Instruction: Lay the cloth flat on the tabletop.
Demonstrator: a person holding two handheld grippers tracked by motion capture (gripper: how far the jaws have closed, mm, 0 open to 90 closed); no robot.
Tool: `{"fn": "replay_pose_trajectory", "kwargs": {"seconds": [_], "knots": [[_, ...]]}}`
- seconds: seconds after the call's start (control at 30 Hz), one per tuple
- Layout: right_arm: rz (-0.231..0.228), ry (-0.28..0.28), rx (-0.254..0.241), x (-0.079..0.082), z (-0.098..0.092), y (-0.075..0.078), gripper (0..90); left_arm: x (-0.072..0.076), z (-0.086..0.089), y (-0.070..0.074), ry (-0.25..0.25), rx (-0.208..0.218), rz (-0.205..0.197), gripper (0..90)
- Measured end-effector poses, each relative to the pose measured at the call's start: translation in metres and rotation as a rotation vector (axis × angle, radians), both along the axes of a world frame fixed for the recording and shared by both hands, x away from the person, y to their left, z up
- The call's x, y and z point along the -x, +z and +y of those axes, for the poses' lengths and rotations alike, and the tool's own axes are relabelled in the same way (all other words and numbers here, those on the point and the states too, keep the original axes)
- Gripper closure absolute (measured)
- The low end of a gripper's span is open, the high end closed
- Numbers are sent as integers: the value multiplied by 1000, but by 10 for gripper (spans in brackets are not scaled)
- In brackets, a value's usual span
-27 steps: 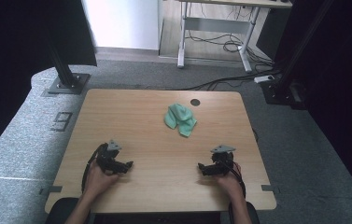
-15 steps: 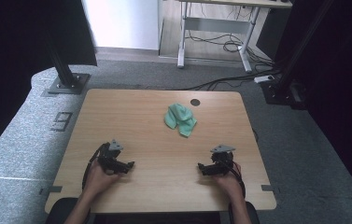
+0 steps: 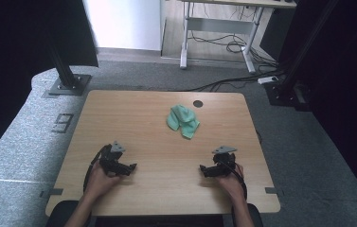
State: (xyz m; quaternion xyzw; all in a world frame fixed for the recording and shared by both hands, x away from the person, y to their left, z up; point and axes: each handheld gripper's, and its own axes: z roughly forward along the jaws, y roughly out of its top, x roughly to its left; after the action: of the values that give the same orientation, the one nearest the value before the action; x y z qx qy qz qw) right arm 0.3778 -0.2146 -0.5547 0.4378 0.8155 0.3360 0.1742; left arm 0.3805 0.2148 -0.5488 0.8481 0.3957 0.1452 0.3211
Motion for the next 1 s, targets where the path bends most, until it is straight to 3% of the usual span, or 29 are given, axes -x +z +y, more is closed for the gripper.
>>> {"fn": "replay_pose_trajectory", "kwargs": {"seconds": [0.2,0.77,1.0], "knots": [[14,43,-1,-3,6,2,0,0,0,0,3,-1,0,0],[-10,54,-50,-23,10,22,0,0,-1,0,7,0,1,0],[-2,51,-78,-36,22,31,0,-1,-1,0,9,0,1,0]]}}
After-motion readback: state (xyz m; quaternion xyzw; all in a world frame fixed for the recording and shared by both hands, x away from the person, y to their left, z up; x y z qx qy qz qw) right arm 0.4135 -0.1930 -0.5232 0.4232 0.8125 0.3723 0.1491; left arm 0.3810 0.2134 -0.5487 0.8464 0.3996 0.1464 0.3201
